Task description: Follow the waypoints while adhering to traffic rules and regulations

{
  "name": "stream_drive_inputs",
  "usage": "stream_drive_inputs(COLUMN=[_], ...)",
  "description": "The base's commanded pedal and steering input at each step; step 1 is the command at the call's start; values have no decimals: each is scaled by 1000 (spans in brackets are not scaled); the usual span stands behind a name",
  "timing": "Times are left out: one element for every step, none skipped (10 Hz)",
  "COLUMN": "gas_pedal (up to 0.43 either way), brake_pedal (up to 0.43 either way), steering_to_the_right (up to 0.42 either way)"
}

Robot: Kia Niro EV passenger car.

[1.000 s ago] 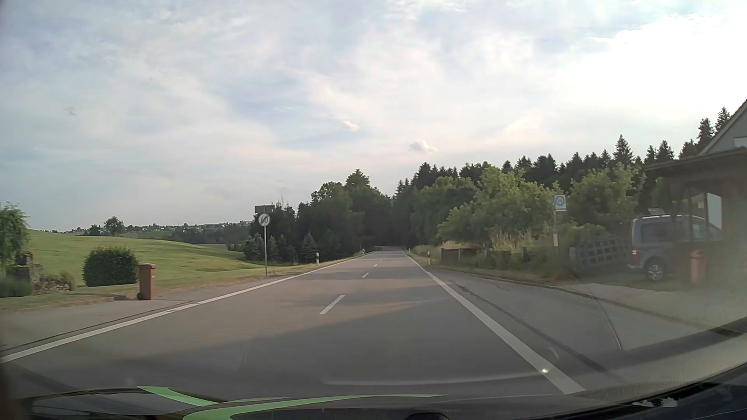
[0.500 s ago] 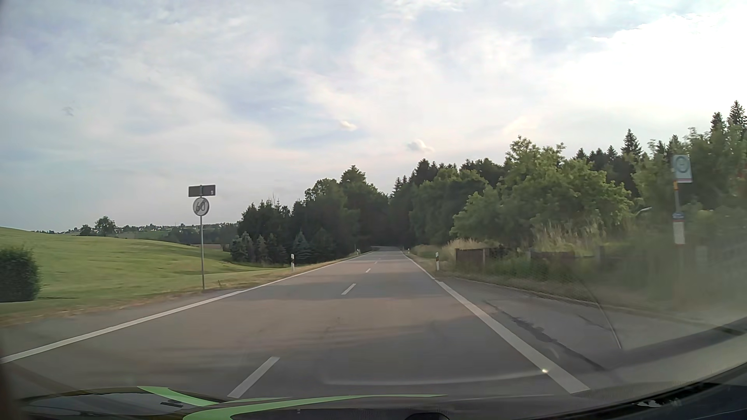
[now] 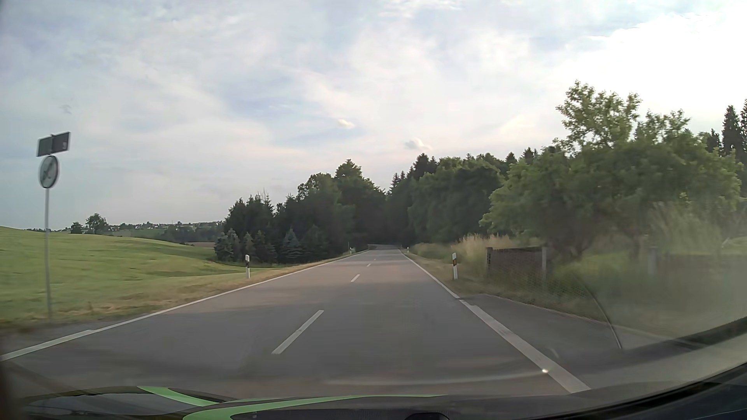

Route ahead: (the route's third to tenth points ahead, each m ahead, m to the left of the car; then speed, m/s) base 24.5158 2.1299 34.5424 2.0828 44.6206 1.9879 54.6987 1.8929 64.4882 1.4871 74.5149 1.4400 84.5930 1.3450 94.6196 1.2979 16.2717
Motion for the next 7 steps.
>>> stream_drive_inputs(gas_pedal=[240, 240, 260, 268, 268, 280, 287], brake_pedal=[0, 0, 0, 0, 0, 0, 0], steering_to_the_right=[1, 1, 0, -2, -3, -3, -3])
